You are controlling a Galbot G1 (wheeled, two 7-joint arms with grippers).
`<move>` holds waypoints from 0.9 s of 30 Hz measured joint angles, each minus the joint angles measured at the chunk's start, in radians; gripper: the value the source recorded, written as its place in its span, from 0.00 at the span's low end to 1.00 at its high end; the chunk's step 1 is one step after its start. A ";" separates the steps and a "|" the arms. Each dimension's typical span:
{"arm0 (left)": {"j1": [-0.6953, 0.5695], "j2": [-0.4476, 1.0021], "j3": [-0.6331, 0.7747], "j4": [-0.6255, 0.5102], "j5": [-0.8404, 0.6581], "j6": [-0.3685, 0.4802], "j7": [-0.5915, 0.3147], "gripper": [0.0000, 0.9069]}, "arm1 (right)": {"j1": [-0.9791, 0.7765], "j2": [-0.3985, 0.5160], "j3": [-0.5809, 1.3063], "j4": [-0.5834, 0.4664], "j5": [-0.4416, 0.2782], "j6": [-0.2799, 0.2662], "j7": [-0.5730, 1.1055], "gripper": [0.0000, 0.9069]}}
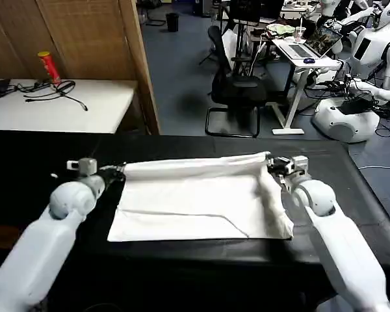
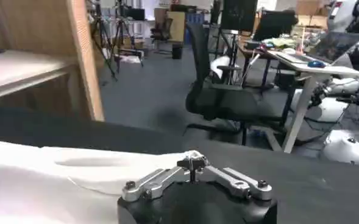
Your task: Fold and organize the clothes.
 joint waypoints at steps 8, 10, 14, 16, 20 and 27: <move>0.162 0.064 -0.059 -0.161 0.031 0.015 0.001 0.05 | -0.125 -0.047 0.018 0.105 -0.013 -0.055 0.000 0.06; 0.198 0.073 -0.072 -0.188 0.044 0.013 0.004 0.05 | -0.148 -0.057 0.019 0.122 -0.010 -0.071 -0.003 0.05; 0.264 0.076 -0.082 -0.218 0.081 0.006 0.013 0.05 | -0.179 -0.070 0.019 0.146 -0.009 -0.092 -0.005 0.05; 0.287 0.074 -0.083 -0.226 0.093 0.003 0.014 0.05 | -0.193 -0.074 0.020 0.160 -0.009 -0.105 -0.004 0.05; 0.315 0.071 -0.085 -0.229 0.110 0.001 0.016 0.05 | -0.217 -0.077 0.023 0.187 -0.009 -0.127 0.002 0.05; 0.347 0.067 -0.095 -0.236 0.131 0.011 0.031 0.42 | -0.248 -0.080 0.036 0.215 -0.008 -0.152 0.002 0.23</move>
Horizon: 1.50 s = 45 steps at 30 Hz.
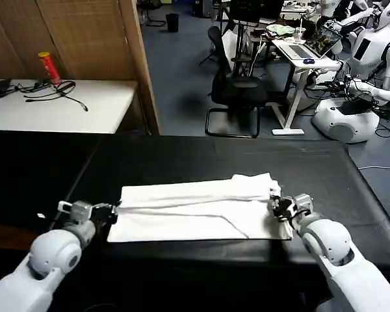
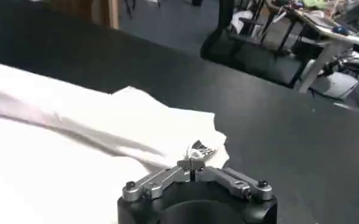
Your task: Fold and organize the clothes.
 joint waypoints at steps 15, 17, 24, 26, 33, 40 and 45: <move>0.020 -0.067 -0.077 -0.073 0.073 0.053 -0.051 0.97 | -0.033 0.049 0.121 0.079 0.074 0.044 0.053 0.97; -0.012 -0.088 -0.078 -0.049 0.010 0.035 -0.092 0.97 | -0.002 0.071 0.117 0.045 0.073 0.083 0.071 0.97; -0.125 -0.179 -0.045 0.078 -0.084 -0.024 -0.118 0.97 | 0.133 0.164 0.065 -0.146 0.068 0.149 0.102 0.97; -0.143 -0.195 -0.034 0.106 -0.100 -0.028 -0.118 0.97 | 0.161 0.187 0.061 -0.193 0.068 0.152 0.105 0.97; -0.179 -0.235 -0.013 0.180 -0.133 -0.027 -0.109 0.97 | 0.201 0.241 0.058 -0.293 0.068 0.169 0.104 0.82; -0.185 -0.253 -0.010 0.222 -0.133 -0.030 -0.094 0.57 | 0.227 0.284 0.055 -0.353 0.066 0.182 0.097 0.42; -0.190 -0.263 -0.010 0.245 -0.124 -0.038 -0.091 0.10 | 0.232 0.310 0.053 -0.377 0.052 0.184 0.095 0.09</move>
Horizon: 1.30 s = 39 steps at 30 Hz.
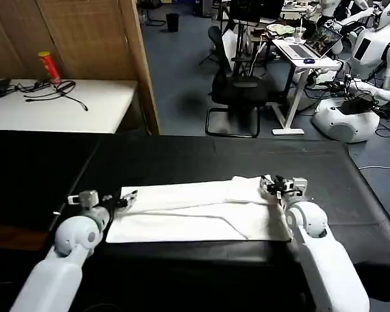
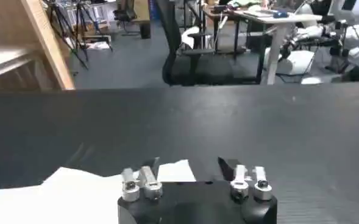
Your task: Fold and organize the clothes.
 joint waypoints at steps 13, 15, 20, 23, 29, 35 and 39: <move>-0.055 0.003 0.040 0.086 0.152 -0.057 0.075 0.00 | -0.059 0.062 0.035 0.063 -0.127 0.014 0.072 0.06; -0.062 0.008 0.047 0.089 0.157 -0.053 0.077 0.97 | -0.065 0.062 0.037 0.068 -0.128 0.010 0.052 0.42; -0.053 0.018 0.045 0.078 0.193 -0.061 0.084 0.97 | -0.079 0.036 0.041 0.096 -0.116 0.009 -0.015 0.97; -0.040 0.028 0.037 0.065 0.199 -0.065 0.087 0.97 | -0.091 0.006 0.051 0.127 -0.081 0.000 -0.030 0.97; 0.006 0.062 0.005 0.004 0.187 -0.056 0.085 0.97 | -0.134 -0.057 0.082 0.225 -0.048 -0.018 -0.030 0.97; 0.067 0.061 -0.036 -0.087 0.188 -0.064 0.071 0.97 | -0.209 -0.069 0.119 0.341 -0.049 -0.034 -0.031 0.97; 0.117 0.023 -0.067 -0.117 0.207 -0.089 0.074 0.97 | -0.262 -0.068 0.127 0.403 -0.049 -0.031 -0.031 0.97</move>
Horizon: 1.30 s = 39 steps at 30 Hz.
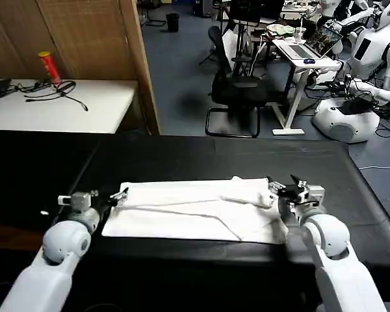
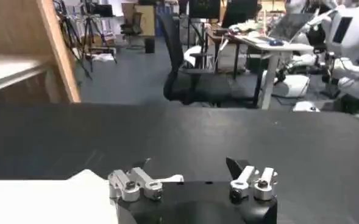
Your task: Fold and organize the clothes.
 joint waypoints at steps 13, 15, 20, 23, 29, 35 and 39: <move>0.089 -0.107 -0.044 0.021 0.042 -0.073 0.022 0.58 | -0.087 0.006 0.005 0.124 -0.009 0.008 0.004 0.97; 0.102 -0.121 -0.043 0.024 0.064 -0.084 0.022 0.55 | -0.090 0.008 0.007 0.136 -0.010 0.007 0.005 0.97; 0.133 -0.159 -0.034 0.022 0.090 -0.103 0.026 0.39 | -0.097 0.008 0.010 0.161 -0.010 0.002 0.005 0.97; 0.140 -0.180 -0.035 0.019 0.081 -0.103 0.026 0.12 | -0.100 0.008 0.010 0.174 -0.010 0.002 0.005 0.97; 0.132 -0.181 -0.040 0.017 0.100 -0.100 0.031 0.00 | -0.114 0.013 0.014 0.188 -0.014 0.006 0.004 0.97; 0.111 -0.120 -0.038 0.045 0.275 -0.150 0.053 0.00 | -0.127 0.013 0.036 0.194 -0.015 0.013 0.004 0.97; 0.091 -0.031 -0.058 0.066 0.406 -0.197 0.058 0.00 | -0.137 0.019 0.048 0.196 -0.015 0.019 0.004 0.97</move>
